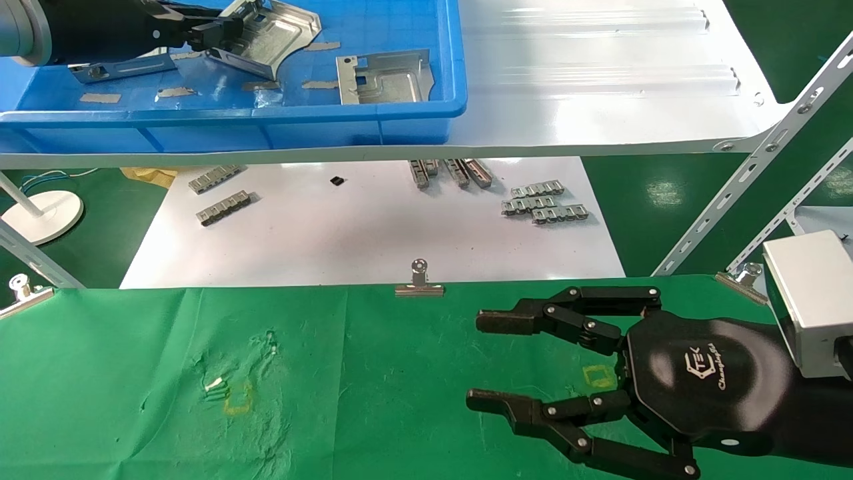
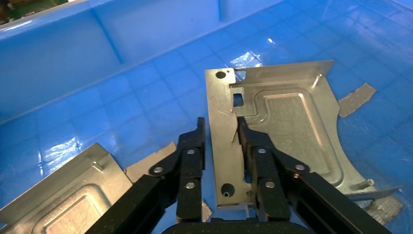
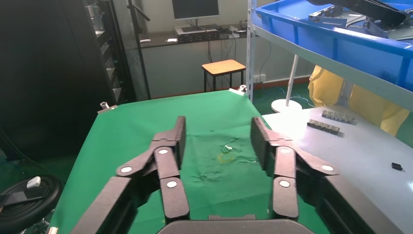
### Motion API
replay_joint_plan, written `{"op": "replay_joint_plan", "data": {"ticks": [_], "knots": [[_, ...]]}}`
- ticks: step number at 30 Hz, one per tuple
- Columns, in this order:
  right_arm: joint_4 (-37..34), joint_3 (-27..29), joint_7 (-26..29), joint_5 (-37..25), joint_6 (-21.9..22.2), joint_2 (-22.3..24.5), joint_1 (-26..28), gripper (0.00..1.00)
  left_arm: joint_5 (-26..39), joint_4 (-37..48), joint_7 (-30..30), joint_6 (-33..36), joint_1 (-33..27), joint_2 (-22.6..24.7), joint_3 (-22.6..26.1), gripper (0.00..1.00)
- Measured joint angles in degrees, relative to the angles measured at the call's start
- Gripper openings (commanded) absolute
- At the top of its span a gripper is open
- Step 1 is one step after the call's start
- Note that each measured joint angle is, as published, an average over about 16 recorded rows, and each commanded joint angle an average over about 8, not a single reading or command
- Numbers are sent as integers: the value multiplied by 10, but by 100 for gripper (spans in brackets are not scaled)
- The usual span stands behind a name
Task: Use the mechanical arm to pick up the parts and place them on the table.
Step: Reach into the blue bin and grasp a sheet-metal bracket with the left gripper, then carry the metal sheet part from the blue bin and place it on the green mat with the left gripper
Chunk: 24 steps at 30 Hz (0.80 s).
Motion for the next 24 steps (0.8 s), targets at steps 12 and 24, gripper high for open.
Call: {"op": "replay_joint_plan", "data": {"ticks": [12, 24], "knots": [[0, 0, 0, 0, 0, 0, 0, 100, -44, -36, 62, 96, -6, -35, -29, 0], [0, -1, 0, 0, 0, 0, 0, 100, -109, -78, 194, 316, 24, -100, -63, 0]]}}
